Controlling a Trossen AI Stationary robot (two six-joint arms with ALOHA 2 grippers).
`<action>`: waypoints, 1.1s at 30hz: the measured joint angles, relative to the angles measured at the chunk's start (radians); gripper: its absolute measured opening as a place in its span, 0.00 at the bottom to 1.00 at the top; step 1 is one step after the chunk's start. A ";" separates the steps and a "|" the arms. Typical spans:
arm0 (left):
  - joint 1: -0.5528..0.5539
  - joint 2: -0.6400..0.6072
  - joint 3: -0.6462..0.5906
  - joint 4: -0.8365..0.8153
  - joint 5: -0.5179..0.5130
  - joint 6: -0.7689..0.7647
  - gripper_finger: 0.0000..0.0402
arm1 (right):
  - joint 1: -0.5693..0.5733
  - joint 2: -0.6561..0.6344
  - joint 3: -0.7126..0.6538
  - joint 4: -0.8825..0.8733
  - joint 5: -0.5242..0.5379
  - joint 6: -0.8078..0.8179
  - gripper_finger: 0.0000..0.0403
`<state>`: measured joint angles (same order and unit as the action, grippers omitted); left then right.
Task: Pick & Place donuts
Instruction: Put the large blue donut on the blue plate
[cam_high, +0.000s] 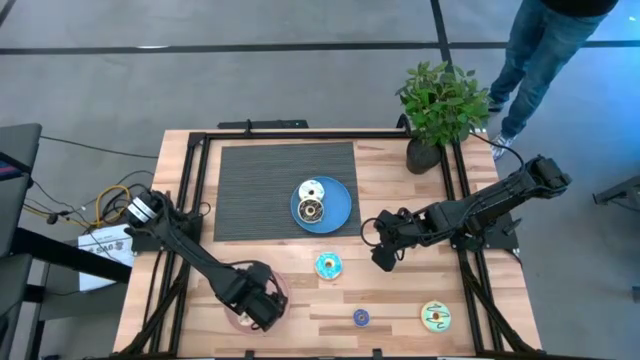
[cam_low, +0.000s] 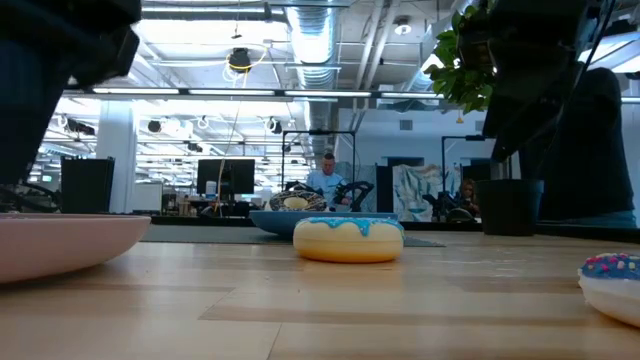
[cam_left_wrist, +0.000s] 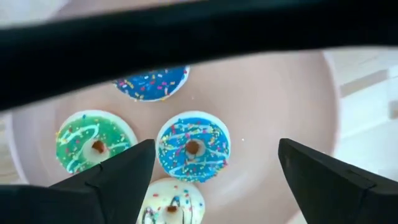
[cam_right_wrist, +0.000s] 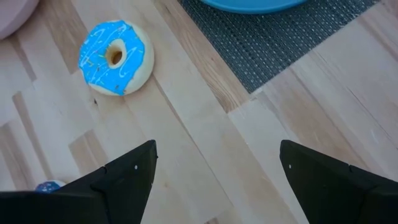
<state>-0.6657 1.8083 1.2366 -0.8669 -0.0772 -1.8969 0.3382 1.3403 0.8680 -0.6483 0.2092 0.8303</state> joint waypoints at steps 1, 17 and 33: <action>0.001 -0.013 0.000 -0.002 -0.012 0.000 0.84 | 0.000 0.000 0.000 0.001 0.000 0.000 0.82; 0.108 -0.169 0.001 0.042 -0.417 0.232 0.84 | 0.000 0.000 0.000 0.006 0.000 0.000 0.82; 0.298 -0.171 0.001 0.195 -0.379 0.680 0.83 | 0.000 0.000 0.000 0.007 0.000 0.000 0.82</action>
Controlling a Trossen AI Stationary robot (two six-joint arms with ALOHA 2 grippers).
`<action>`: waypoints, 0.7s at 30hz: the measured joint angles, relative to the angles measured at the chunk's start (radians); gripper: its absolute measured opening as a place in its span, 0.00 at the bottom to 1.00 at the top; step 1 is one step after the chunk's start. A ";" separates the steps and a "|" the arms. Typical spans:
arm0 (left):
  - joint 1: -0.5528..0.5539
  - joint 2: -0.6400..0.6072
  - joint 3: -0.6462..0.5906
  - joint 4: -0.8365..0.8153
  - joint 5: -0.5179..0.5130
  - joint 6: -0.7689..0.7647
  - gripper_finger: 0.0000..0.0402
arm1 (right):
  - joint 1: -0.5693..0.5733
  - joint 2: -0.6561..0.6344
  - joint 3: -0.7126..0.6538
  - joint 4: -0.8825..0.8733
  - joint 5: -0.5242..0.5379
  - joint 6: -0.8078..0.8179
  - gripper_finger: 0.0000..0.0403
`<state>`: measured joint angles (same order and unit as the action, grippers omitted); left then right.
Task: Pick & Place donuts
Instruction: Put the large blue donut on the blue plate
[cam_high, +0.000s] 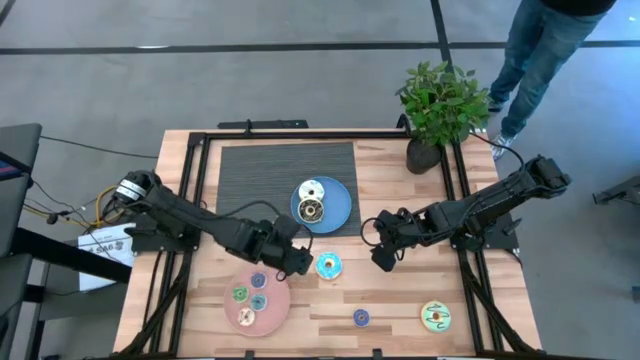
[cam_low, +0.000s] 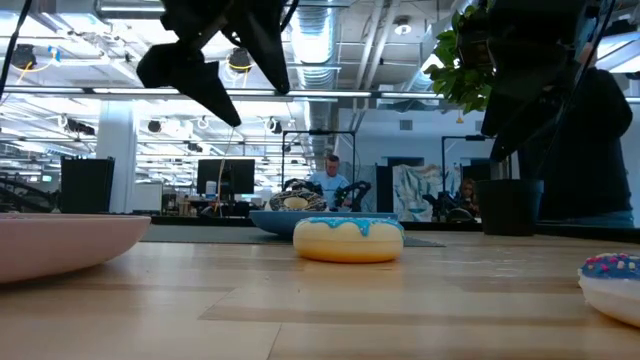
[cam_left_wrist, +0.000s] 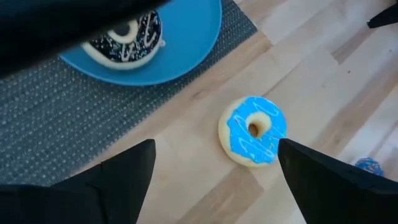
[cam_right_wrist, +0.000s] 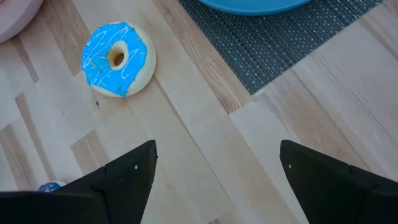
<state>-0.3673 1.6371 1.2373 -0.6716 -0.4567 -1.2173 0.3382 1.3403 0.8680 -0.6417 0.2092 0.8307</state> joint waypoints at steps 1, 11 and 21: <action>0.007 0.000 0.000 0.000 0.000 0.004 0.83 | 0.000 0.000 0.000 0.000 0.000 0.000 0.82; 0.090 0.000 0.000 -0.010 0.001 0.071 0.82 | 0.000 0.000 0.000 0.000 0.000 0.000 0.82; 0.096 -0.001 0.000 -0.067 -0.003 0.326 0.39 | 0.000 0.000 0.000 0.000 0.000 0.000 0.82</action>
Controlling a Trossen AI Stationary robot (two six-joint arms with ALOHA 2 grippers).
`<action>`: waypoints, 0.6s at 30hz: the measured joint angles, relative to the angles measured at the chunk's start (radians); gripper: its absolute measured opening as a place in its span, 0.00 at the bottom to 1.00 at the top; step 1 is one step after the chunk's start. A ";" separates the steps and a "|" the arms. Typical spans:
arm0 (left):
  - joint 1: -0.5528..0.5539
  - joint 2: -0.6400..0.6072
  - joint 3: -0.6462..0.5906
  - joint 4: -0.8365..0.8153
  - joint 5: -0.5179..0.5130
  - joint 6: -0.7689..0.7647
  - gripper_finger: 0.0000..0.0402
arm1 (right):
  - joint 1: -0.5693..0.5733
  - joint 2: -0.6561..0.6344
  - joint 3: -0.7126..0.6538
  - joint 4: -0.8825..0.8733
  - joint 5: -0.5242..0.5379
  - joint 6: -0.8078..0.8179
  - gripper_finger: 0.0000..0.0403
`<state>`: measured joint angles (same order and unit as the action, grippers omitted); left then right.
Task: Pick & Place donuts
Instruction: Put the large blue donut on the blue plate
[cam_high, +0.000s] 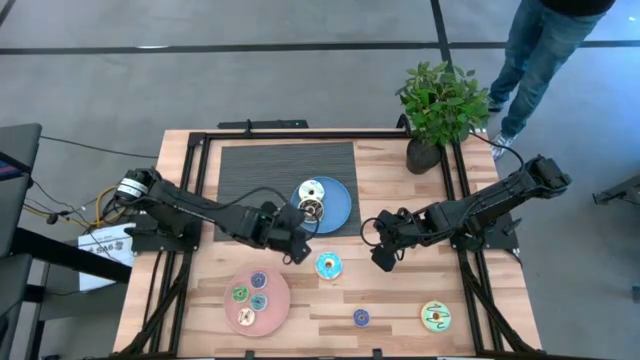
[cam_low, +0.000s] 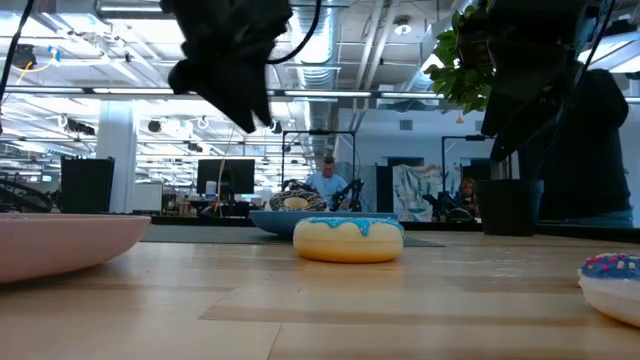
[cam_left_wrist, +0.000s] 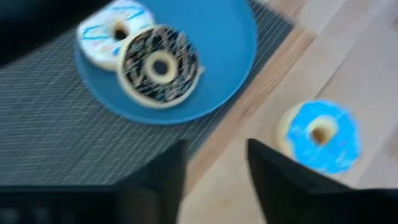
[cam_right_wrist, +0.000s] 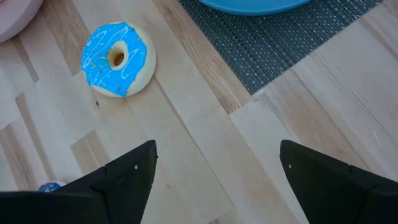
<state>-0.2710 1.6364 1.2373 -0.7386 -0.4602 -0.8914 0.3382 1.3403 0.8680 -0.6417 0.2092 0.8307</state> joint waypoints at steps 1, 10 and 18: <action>-0.005 -0.005 -0.001 -0.026 -0.004 0.009 0.31 | 0.000 0.000 0.000 0.000 0.000 0.000 0.82; -0.124 -0.285 -0.248 -0.019 -0.075 0.051 0.02 | 0.000 0.000 -0.001 0.167 0.001 0.093 0.82; -0.240 -0.640 -0.508 0.132 -0.033 0.273 0.00 | 0.002 0.071 0.093 0.394 0.155 0.141 0.80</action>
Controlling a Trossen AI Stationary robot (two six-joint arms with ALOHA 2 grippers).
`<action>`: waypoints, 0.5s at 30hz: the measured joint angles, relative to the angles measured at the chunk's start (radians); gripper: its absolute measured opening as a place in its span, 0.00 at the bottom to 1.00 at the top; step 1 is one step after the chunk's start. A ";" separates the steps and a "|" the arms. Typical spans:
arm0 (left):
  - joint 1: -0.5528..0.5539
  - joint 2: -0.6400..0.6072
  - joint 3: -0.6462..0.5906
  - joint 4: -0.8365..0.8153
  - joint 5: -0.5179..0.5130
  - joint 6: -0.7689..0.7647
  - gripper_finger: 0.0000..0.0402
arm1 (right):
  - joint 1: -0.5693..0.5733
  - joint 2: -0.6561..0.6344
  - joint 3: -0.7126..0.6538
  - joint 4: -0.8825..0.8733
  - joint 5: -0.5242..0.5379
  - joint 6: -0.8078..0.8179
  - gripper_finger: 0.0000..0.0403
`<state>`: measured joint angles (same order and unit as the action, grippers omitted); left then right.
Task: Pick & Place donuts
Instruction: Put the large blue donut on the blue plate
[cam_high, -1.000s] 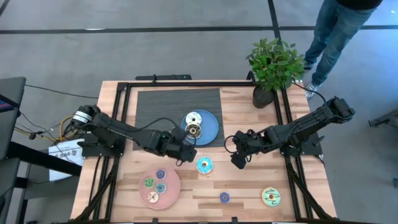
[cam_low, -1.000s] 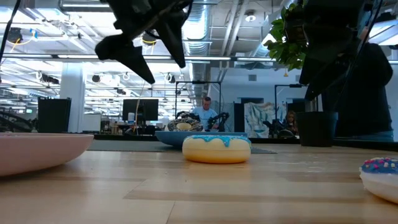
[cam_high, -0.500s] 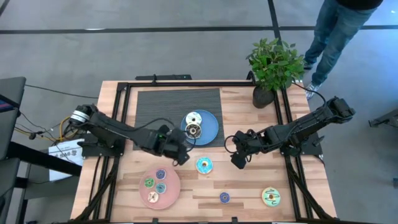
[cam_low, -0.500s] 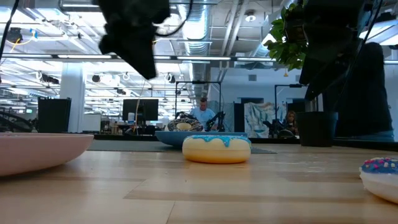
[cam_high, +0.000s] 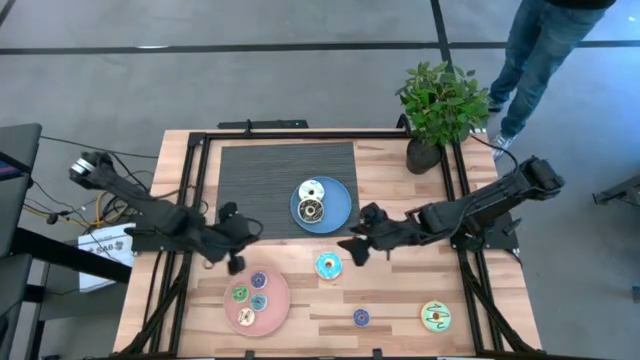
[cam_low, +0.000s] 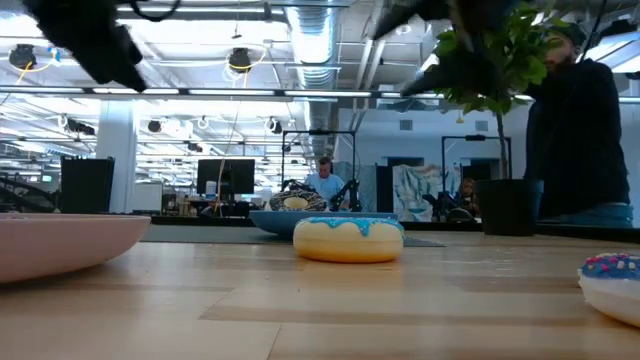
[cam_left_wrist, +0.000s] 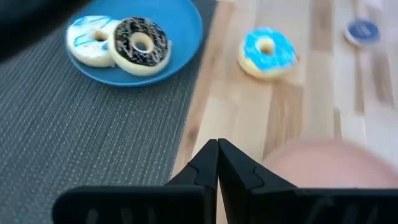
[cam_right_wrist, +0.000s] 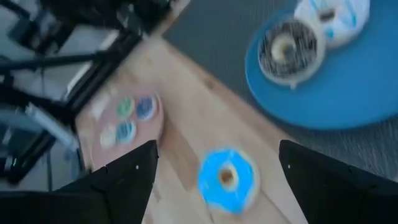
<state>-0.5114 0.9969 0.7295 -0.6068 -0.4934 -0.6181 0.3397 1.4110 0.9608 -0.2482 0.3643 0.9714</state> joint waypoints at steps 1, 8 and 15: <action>-0.008 -0.032 -0.019 -0.007 0.011 0.028 0.00 | 0.000 0.028 0.040 -0.024 0.017 0.000 0.80; -0.016 -0.188 -0.117 -0.009 0.114 0.144 0.00 | -0.011 0.329 0.436 -0.367 0.005 0.007 0.79; -0.015 -0.221 -0.145 -0.066 0.144 0.144 0.00 | -0.016 0.606 0.807 -0.775 -0.041 0.103 0.79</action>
<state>-0.5268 0.7757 0.5842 -0.6728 -0.3498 -0.4741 0.3237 2.0169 1.7678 -1.0228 0.3228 1.0744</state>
